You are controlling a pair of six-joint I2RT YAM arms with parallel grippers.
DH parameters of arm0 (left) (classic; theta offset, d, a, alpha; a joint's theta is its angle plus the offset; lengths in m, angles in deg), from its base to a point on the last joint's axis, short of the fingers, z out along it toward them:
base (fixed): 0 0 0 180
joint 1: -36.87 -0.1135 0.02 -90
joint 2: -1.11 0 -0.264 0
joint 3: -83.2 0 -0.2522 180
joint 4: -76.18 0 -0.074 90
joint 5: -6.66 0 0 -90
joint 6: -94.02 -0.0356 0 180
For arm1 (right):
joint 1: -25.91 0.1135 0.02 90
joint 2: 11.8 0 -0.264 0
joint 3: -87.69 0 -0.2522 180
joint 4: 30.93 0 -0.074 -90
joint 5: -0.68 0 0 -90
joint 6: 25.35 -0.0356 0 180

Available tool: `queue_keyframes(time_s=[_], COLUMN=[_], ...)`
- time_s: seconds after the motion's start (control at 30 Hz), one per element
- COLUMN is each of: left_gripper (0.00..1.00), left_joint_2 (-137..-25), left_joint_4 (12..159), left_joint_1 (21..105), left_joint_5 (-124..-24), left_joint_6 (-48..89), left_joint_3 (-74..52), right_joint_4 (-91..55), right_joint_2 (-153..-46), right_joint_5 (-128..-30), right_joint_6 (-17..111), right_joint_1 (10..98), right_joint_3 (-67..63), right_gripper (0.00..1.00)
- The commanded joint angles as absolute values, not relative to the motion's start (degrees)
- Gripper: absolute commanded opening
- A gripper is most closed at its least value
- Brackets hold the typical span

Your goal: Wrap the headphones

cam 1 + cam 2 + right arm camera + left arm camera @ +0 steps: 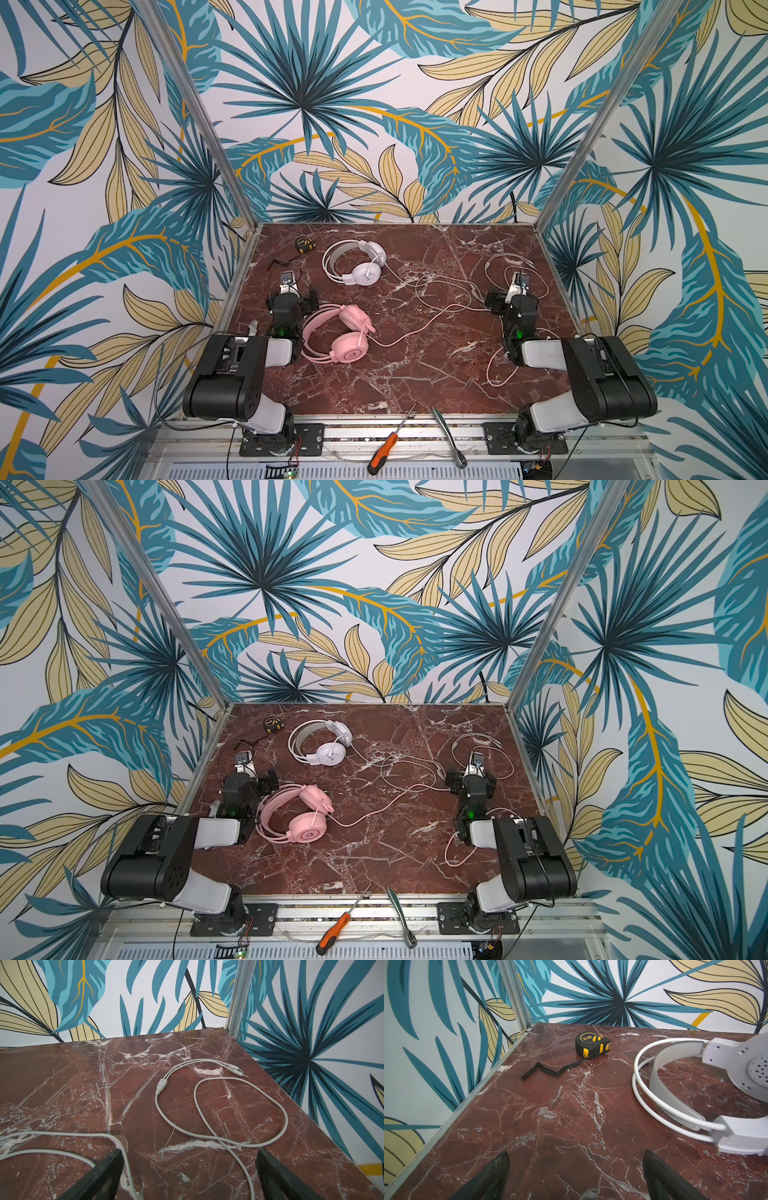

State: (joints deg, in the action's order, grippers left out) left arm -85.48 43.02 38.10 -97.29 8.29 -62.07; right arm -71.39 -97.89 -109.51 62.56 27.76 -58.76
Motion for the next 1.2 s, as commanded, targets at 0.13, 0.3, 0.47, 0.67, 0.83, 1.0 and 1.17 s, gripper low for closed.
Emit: queue_keyframes(time_s=[0.13,0.3,0.47,0.67,0.83,1.0,1.17], left_gripper=[1.0,0.99,1.0,1.0,0.99,0.99,0.99], left_joint_2=[-83.6,-74.8,-64.6,-56.8,-57.4,-61.3,-63.6], left_joint_4=[42.3,48.3,59.9,84.5,108.0,126.7,137.8], left_joint_1=[37.6,37.8,37.9,38.3,38.8,39.5,40.7], left_joint_5=[-94.5,-94.6,-92.9,-91.5,-92.7,-91.3,-90.0], left_joint_6=[5.1,5.2,5.9,9.7,14.6,18.0,21.2], left_joint_3=[-59.9,-60.2,-56.2,-44.9,-33.7,-25.2,-22.7], right_joint_4=[-74.0,-66.9,-58.3,-44.2,-30.5,-20.5,-13.0], right_joint_2=[-96.0,-89.5,-83.2,-75.5,-70.9,-68.2,-67.3], right_joint_5=[-109.8,-111.0,-110.7,-107.5,-103.8,-100.6,-99.4], right_joint_6=[63.4,64.0,64.9,65.4,64.8,64.6,65.5], right_joint_1=[27.7,28.3,29.0,29.8,30.7,32.3,35.4], right_joint_3=[-60.0,-59.0,-56.4,-50.7,-45.8,-42.5,-39.2], right_gripper=[1.0,1.0,1.0,1.0,1.0,1.0,1.0])
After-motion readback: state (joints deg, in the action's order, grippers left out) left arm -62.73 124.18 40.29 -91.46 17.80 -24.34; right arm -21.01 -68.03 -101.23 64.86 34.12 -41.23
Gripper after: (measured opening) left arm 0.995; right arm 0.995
